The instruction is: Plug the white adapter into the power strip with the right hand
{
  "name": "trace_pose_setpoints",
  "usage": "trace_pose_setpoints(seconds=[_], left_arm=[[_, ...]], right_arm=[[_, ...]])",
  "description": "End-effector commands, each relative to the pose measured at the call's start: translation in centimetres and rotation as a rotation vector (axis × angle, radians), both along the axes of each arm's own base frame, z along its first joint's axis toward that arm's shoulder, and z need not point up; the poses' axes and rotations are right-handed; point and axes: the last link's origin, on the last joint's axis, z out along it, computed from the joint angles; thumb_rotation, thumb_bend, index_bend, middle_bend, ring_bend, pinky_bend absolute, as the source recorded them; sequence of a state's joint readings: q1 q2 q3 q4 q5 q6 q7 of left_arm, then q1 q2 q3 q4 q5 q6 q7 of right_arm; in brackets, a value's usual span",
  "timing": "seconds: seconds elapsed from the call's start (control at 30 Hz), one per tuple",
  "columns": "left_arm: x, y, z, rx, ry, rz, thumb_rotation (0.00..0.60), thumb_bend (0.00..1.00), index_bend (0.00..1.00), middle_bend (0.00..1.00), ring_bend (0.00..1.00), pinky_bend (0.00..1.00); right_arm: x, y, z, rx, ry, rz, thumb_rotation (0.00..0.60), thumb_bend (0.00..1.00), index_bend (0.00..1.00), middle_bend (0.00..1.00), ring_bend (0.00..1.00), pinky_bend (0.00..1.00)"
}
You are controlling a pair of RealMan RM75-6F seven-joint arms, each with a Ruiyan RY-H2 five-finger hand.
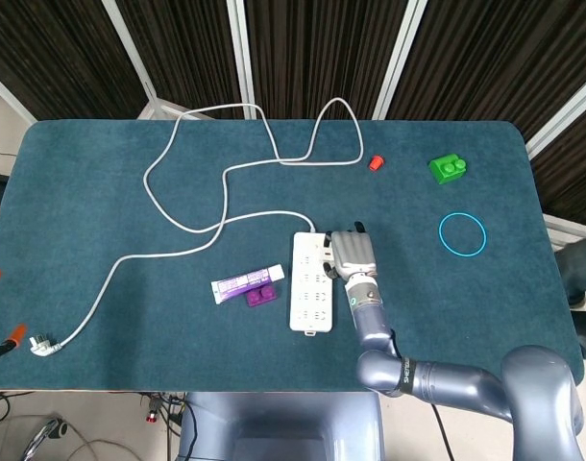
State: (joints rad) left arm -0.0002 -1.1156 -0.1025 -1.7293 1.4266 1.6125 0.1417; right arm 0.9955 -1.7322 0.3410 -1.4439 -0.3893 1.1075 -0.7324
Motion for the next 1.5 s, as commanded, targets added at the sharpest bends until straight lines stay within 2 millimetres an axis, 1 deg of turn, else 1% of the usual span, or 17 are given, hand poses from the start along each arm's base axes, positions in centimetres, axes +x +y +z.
trace_pose_setpoints(seconds=[0.03, 0.2, 0.73, 1.1, 1.43, 1.5], left_arm=[[0.0, 0.0, 0.0, -0.001, 0.000, 0.000, 0.600, 0.17, 0.20, 0.01, 0.00, 0.08], [0.0, 0.0, 0.0, -0.001, 0.001, 0.000, 0.600, 0.17, 0.20, 0.01, 0.00, 0.08], [0.0, 0.0, 0.0, -0.001, 0.003, 0.001, 0.600, 0.17, 0.20, 0.01, 0.00, 0.08], [0.0, 0.0, 0.0, 0.001, 0.003, 0.002, 0.600, 0.17, 0.20, 0.01, 0.00, 0.08], [0.0, 0.0, 0.0, 0.002, 0.003, 0.003, 0.600, 0.17, 0.20, 0.01, 0.00, 0.08], [0.0, 0.0, 0.0, 0.001, 0.004, 0.003, 0.600, 0.17, 0.20, 0.01, 0.00, 0.08]], right_arm=[[0.0, 0.0, -0.1, 0.000, 0.008, 0.003, 0.600, 0.61, 0.78, 0.55, 0.38, 0.11], [0.1, 0.0, -0.2, -0.003, 0.017, 0.008, 0.600, 0.63, 0.81, 0.57, 0.40, 0.11], [0.1, 0.6, -1.0, 0.003, 0.028, 0.029, 0.600, 0.63, 0.89, 0.62, 0.44, 0.11], [-0.3, 0.7, -1.4, 0.008, 0.042, 0.026, 0.600, 0.63, 0.95, 0.66, 0.49, 0.14], [-0.3, 0.9, -1.4, 0.008, 0.044, 0.035, 0.600, 0.63, 0.96, 0.68, 0.50, 0.14], [-0.3, 0.9, -1.3, 0.004, 0.046, 0.038, 0.600, 0.63, 0.94, 0.68, 0.49, 0.14]])
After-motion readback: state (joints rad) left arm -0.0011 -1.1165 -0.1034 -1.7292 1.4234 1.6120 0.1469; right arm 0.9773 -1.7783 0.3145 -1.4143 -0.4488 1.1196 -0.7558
